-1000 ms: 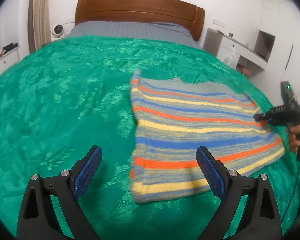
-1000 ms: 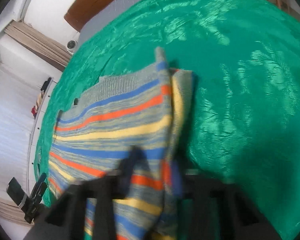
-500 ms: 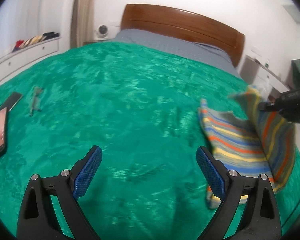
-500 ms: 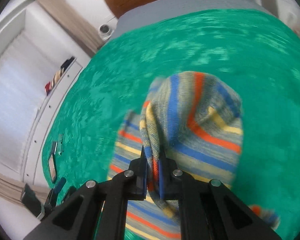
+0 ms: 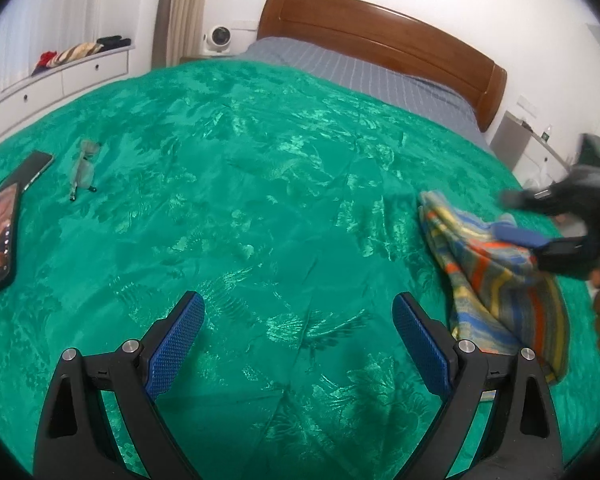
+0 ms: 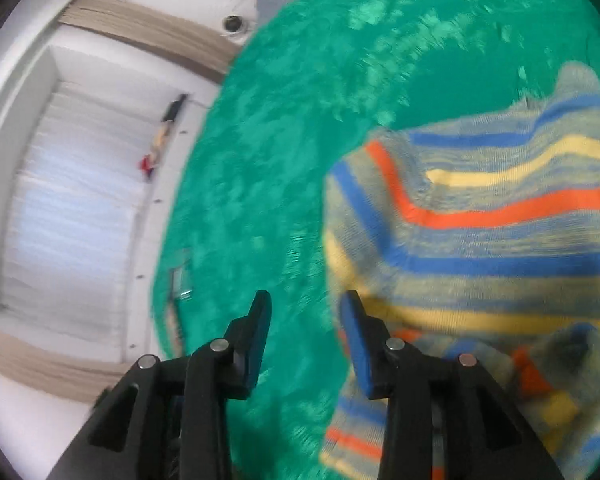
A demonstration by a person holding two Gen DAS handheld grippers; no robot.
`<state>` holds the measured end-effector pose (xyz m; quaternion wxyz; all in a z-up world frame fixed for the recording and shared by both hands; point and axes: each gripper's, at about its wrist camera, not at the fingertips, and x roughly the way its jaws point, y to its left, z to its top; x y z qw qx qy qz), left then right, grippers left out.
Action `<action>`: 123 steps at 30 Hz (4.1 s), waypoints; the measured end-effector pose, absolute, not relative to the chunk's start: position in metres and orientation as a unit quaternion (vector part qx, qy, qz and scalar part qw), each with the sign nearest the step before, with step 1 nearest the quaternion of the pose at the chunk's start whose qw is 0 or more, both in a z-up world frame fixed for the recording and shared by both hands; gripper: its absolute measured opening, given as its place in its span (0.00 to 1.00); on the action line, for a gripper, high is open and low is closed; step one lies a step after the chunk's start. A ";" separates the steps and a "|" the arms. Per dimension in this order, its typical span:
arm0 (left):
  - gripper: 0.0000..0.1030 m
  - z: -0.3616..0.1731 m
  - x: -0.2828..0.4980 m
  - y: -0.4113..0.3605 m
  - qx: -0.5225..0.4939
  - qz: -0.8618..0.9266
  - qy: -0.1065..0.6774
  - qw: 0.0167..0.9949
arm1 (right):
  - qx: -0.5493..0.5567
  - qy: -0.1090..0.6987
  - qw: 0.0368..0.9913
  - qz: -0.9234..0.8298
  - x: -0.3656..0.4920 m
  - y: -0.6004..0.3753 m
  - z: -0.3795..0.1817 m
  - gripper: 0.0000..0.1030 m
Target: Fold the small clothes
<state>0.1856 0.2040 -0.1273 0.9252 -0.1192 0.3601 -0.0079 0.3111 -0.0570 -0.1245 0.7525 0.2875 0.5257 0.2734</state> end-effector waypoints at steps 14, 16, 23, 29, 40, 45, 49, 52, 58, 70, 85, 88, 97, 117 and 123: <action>0.93 -0.123 0.181 0.204 -0.134 -0.022 0.350 0.927 | 0.266 0.475 0.804 0.238 0.253 -0.132 -0.139 0.46; 0.93 -0.122 0.181 0.204 -0.138 -0.023 0.352 0.926 | 0.219 0.483 0.791 0.303 0.238 -0.094 -0.142 0.46; 0.93 -0.125 0.183 0.202 -0.146 -0.026 0.361 0.921 | -0.026 0.517 0.779 0.354 0.184 0.019 -0.169 0.47; 0.93 -0.130 0.187 0.193 -0.136 -0.053 0.379 0.914 | -0.035 0.458 0.818 0.346 0.156 0.000 -0.122 0.47; 0.94 -0.146 0.290 0.107 -0.182 -0.202 0.510 0.816 | 0.133 0.440 0.876 0.145 0.213 -0.168 -0.100 0.82; 0.94 -0.159 0.313 0.082 -0.138 -0.172 0.541 0.812 | 0.199 0.481 0.840 0.154 0.263 -0.178 -0.133 0.82; 0.93 -0.159 0.319 0.066 -0.112 -0.161 0.547 0.814 | 0.197 0.508 0.821 0.171 0.281 -0.154 -0.157 0.76; 0.46 -0.160 0.312 0.051 -0.072 -0.173 0.532 0.826 | 0.123 0.497 0.845 0.153 0.276 -0.131 -0.158 0.53; 0.18 -0.135 0.291 0.041 -0.073 -0.204 0.487 0.846 | -0.040 0.415 0.899 0.136 0.236 -0.095 -0.123 0.25; 0.83 -0.091 0.275 0.029 0.001 -0.169 0.392 0.905 | -0.013 0.366 0.925 0.099 0.238 -0.144 -0.057 0.57; 1.00 -0.063 0.136 0.056 -0.032 -0.081 0.298 0.951 | -0.047 0.373 0.926 0.045 0.093 -0.161 -0.056 0.97; 1.00 -0.059 0.121 0.056 -0.040 -0.054 0.317 0.946 | -0.044 0.364 0.929 0.048 0.058 -0.152 -0.048 0.98; 1.00 -0.061 0.080 0.037 0.070 0.023 0.359 0.930 | -0.038 0.340 0.939 0.037 0.010 -0.133 -0.029 1.00; 1.00 -0.030 0.048 0.035 0.029 -0.032 0.327 0.944 | -0.060 0.337 0.939 -0.035 -0.012 -0.126 -0.011 1.00; 1.00 -0.029 0.046 0.032 0.029 -0.024 0.314 0.949 | -0.055 0.339 0.939 -0.033 -0.013 -0.129 -0.014 1.00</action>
